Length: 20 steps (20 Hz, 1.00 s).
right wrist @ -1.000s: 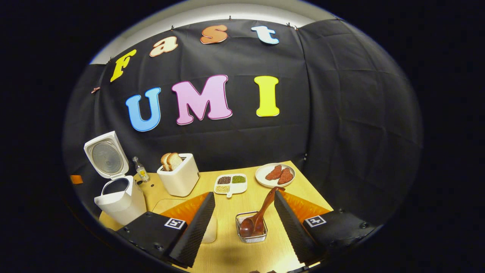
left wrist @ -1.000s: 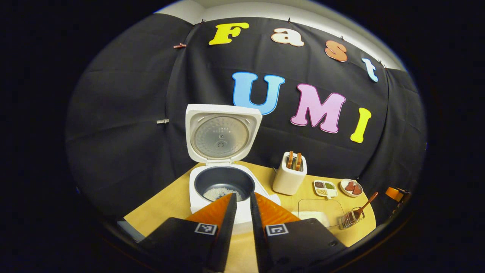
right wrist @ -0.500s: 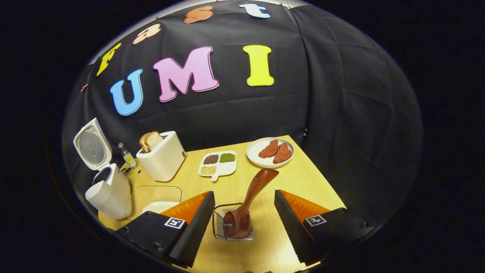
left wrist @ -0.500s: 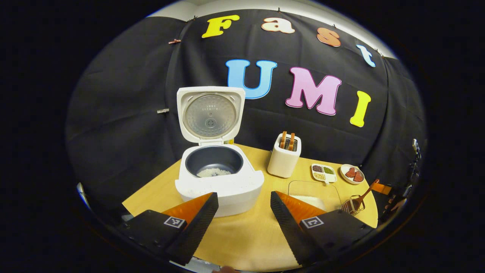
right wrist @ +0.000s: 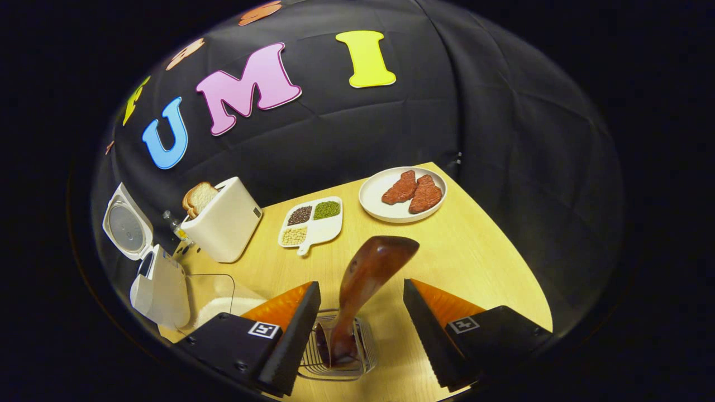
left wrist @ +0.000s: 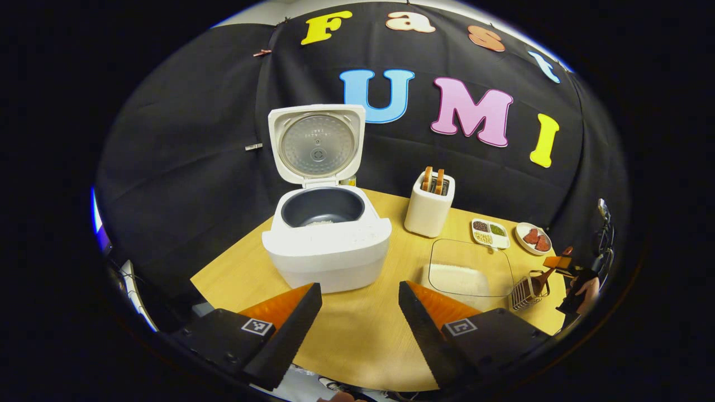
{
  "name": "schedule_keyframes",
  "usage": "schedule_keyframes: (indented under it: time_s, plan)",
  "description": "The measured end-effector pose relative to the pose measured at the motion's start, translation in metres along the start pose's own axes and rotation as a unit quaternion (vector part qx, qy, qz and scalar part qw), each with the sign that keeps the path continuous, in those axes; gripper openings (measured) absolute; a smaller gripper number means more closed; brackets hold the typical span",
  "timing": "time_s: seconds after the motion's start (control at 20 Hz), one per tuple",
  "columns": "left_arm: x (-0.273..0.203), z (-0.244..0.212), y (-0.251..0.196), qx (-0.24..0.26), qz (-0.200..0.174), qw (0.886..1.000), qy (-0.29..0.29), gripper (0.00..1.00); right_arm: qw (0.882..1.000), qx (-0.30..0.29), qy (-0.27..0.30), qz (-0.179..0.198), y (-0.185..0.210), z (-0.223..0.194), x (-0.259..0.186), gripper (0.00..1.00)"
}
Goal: Close the left gripper, press the button to open the rice cooker; take a wooden spoon from the chopstick holder with the right hand, scoop a spoonful of rice and pour it into the rice cooker, then put the wooden spoon back into the chopstick holder.
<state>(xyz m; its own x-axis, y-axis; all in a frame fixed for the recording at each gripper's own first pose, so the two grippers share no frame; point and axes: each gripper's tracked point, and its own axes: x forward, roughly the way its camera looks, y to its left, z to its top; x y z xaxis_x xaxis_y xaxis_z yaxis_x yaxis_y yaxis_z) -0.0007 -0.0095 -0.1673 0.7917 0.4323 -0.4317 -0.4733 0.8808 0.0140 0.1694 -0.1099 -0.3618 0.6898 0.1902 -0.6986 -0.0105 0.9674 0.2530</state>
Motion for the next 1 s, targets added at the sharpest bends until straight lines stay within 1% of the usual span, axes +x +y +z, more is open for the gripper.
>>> schedule_keyframes:
  time_s: [0.05,0.15,0.2,0.25,0.3,0.35,0.4,0.45,0.55,0.7,0.9,1.0]
  plan:
    - [0.0,-0.004,-0.004,0.001,-0.002,1.0,0.003,0.96,1.0,0.005,0.004,0.004,0.001,0.0,0.005,0.85]
    - [-0.001,-0.014,-0.006,0.003,0.003,1.0,0.008,0.96,1.0,0.022,0.004,0.005,0.0,0.003,0.012,0.6]
    - [-0.002,-0.018,-0.005,0.004,0.007,1.0,0.008,0.96,0.999,0.039,0.003,0.012,0.003,0.006,0.012,0.51]
    - [-0.002,-0.021,-0.006,0.006,0.01,1.0,0.009,0.96,0.998,0.055,0.006,0.013,0.005,0.004,0.011,0.43]
    - [-0.003,-0.026,-0.008,0.007,0.01,1.0,0.011,0.96,0.998,0.067,0.012,0.008,0.002,0.004,0.008,0.29]
    - [-0.004,-0.028,-0.009,0.008,0.009,1.0,0.012,0.96,0.996,0.081,0.023,0.004,0.003,0.0,0.005,0.24]
    - [-0.005,-0.03,-0.01,0.01,0.007,1.0,0.013,0.96,0.995,0.092,0.029,0.015,0.008,-0.001,-0.003,0.24]
    - [-0.006,-0.031,-0.01,0.009,0.007,1.0,0.015,0.96,0.995,0.094,0.022,0.015,0.007,0.001,-0.003,0.22]
    - [-0.008,-0.03,-0.011,0.0,-0.005,1.0,0.01,0.96,0.996,0.082,-0.008,0.018,0.007,0.012,-0.012,0.15]
    - [-0.008,-0.028,-0.004,-0.011,-0.015,1.0,0.005,0.96,0.998,0.064,-0.008,0.013,0.012,0.013,-0.029,0.15]
    - [-0.005,-0.025,0.013,-0.022,-0.036,0.999,0.0,0.96,0.997,0.066,-0.042,-0.004,0.019,0.042,-0.059,0.15]
    - [-0.001,-0.025,0.024,-0.028,-0.048,0.998,-0.002,0.96,0.997,0.055,-0.062,-0.006,0.029,0.058,-0.073,0.14]
